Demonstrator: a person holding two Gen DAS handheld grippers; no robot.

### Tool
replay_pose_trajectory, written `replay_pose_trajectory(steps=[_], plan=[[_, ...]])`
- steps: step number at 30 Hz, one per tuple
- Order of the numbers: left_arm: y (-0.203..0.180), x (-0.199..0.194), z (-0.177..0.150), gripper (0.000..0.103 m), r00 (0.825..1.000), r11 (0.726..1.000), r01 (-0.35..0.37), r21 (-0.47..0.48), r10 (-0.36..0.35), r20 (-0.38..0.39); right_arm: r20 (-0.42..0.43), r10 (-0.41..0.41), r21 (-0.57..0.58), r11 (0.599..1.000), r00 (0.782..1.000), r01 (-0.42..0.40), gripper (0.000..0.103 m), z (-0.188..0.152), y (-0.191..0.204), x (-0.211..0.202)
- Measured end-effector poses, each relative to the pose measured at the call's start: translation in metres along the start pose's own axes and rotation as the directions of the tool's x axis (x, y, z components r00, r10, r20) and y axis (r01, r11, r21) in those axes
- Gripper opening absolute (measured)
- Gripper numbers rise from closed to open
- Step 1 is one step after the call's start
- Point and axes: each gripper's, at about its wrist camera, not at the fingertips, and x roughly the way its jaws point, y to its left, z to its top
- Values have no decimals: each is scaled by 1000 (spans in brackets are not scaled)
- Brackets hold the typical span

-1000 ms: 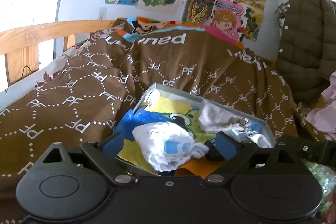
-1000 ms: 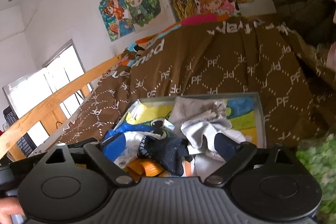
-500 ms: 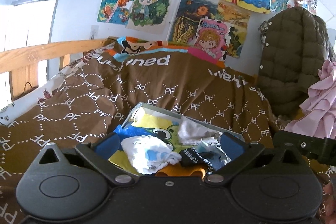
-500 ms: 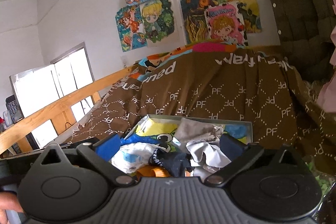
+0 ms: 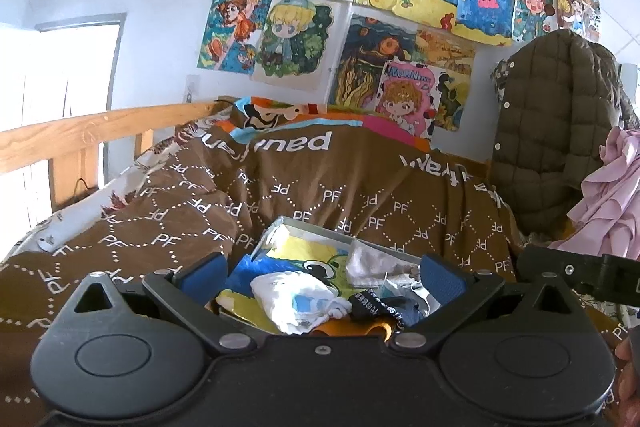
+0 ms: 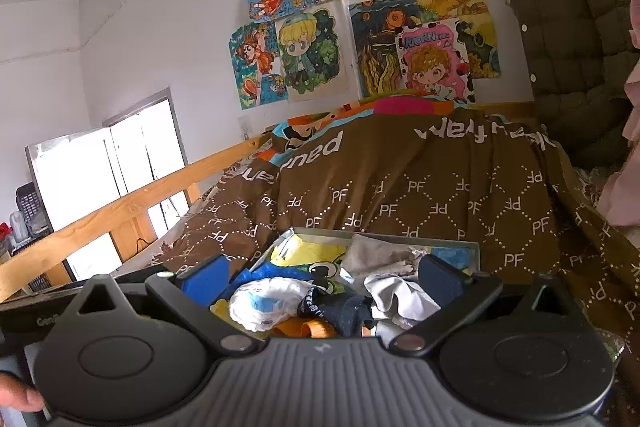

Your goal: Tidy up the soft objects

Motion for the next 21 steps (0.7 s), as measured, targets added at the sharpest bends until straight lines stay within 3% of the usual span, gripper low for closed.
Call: replay_pose_trajectory(steps=[10,21], plan=[[-7,-52,-11,102,998,1000,-25,6,25,58,-18,-78,-3,997,997,78,103,-18,0,-34],[0,-84,-34,102,1000,999,-28,17,28,-5,-15,-119,-27,993,993,119,103,-54,18,-71]])
